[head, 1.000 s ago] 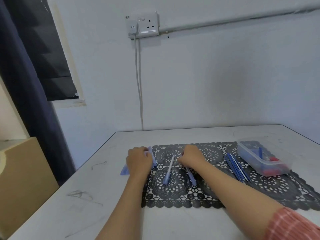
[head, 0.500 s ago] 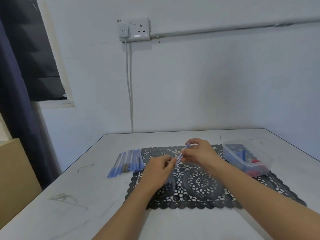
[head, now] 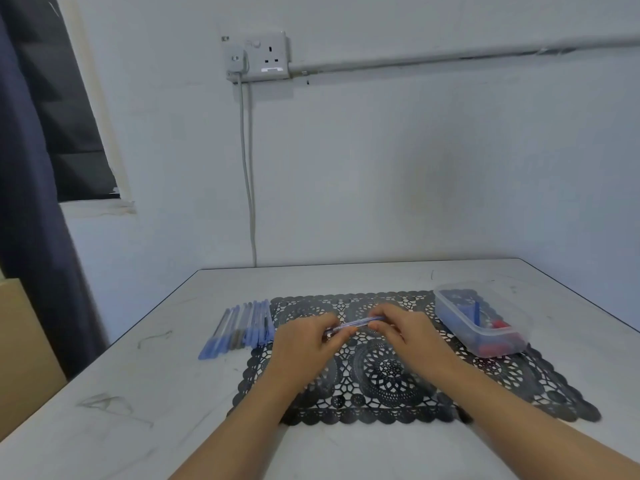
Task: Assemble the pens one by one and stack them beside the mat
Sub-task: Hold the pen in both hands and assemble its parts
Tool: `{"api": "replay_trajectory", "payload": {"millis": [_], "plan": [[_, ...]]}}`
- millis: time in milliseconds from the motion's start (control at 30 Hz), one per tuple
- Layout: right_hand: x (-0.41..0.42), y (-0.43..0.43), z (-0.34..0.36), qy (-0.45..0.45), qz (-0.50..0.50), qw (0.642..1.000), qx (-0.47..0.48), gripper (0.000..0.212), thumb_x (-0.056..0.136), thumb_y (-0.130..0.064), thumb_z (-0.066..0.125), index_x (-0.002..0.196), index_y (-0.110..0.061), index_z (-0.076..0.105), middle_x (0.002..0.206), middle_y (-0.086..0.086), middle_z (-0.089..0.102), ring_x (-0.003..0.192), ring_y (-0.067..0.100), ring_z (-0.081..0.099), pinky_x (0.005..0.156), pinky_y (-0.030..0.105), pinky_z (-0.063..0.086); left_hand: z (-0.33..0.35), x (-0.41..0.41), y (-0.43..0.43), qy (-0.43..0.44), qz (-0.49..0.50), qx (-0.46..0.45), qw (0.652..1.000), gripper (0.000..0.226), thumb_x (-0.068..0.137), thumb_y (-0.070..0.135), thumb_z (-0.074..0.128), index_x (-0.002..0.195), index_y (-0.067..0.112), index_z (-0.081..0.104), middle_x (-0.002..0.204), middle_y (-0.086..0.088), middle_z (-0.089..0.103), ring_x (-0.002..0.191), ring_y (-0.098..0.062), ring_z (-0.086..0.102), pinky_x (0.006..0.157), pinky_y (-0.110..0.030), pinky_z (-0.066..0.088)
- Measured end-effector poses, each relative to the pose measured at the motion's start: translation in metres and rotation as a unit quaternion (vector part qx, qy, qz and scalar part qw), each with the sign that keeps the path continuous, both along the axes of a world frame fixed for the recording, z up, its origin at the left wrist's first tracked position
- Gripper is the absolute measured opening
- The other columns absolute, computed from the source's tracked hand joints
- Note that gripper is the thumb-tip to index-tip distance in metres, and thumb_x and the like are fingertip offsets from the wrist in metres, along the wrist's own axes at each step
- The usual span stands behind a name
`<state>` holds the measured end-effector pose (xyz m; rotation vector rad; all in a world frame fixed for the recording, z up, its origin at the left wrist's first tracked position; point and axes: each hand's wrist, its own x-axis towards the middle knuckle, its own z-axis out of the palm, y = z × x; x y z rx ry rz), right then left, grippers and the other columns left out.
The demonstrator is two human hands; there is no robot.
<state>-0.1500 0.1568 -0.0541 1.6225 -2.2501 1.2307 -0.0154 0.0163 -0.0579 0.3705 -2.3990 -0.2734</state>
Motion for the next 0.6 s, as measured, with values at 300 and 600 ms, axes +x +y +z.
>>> {"api": "replay_trajectory", "payload": {"millis": [300,600], "plan": [[-0.013,0.004,-0.011,0.206,0.016,0.978,-0.003,0.039,0.087,-0.044,0.039,0.091,-0.02,0.069,0.071,-0.007,0.066,0.062,0.012,0.059,0.056,0.025,0.047,0.003,0.001,-0.001,-0.042,0.054,-0.124,0.99,0.067,0.077,0.08,0.022,0.055,0.022,0.047,0.044,0.008,0.041,0.043,-0.005,0.038,0.044,-0.018,0.02],[-0.015,0.004,-0.01,0.281,-0.001,0.957,-0.072,0.027,0.083,-0.029,0.047,0.078,-0.015,0.07,0.064,-0.003,0.066,0.056,0.017,0.061,0.052,0.032,0.053,0.0,-0.003,0.0,-0.053,0.063,-0.135,0.987,0.079,0.074,0.082,0.008,0.05,0.017,0.044,0.039,0.003,0.034,0.04,-0.01,0.037,0.043,-0.019,0.022]]}}
